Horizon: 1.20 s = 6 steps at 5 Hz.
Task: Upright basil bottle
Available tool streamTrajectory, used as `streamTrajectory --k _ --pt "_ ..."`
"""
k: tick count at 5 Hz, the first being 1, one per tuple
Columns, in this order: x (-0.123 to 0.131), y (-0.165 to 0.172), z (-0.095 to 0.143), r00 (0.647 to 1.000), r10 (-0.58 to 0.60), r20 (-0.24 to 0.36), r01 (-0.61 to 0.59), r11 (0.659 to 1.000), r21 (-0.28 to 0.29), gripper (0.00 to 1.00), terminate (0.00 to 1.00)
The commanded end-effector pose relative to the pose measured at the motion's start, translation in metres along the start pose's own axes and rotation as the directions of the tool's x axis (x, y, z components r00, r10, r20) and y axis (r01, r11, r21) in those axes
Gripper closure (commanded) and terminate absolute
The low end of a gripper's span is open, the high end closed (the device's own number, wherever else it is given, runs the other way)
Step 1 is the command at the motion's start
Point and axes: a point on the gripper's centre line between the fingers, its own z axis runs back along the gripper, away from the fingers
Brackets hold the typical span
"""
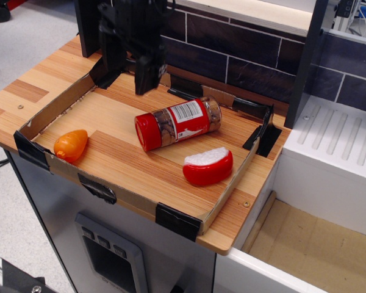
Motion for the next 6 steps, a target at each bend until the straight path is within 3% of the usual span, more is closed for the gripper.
streamTrajectory --k 1,3,6 --pt "0.01 -0.002 -0.003 0.968 -0.218 0.123 0.225 0.973 -0.046 0.0 0.0" --pt "0.007 -0.009 -0.021 0.967 -0.2 0.157 0.205 0.979 -0.019 0.0 0.0" --pt "0.008 -0.013 -0.052 0.976 -0.194 0.1 0.193 0.981 0.022 0.0 0.0"
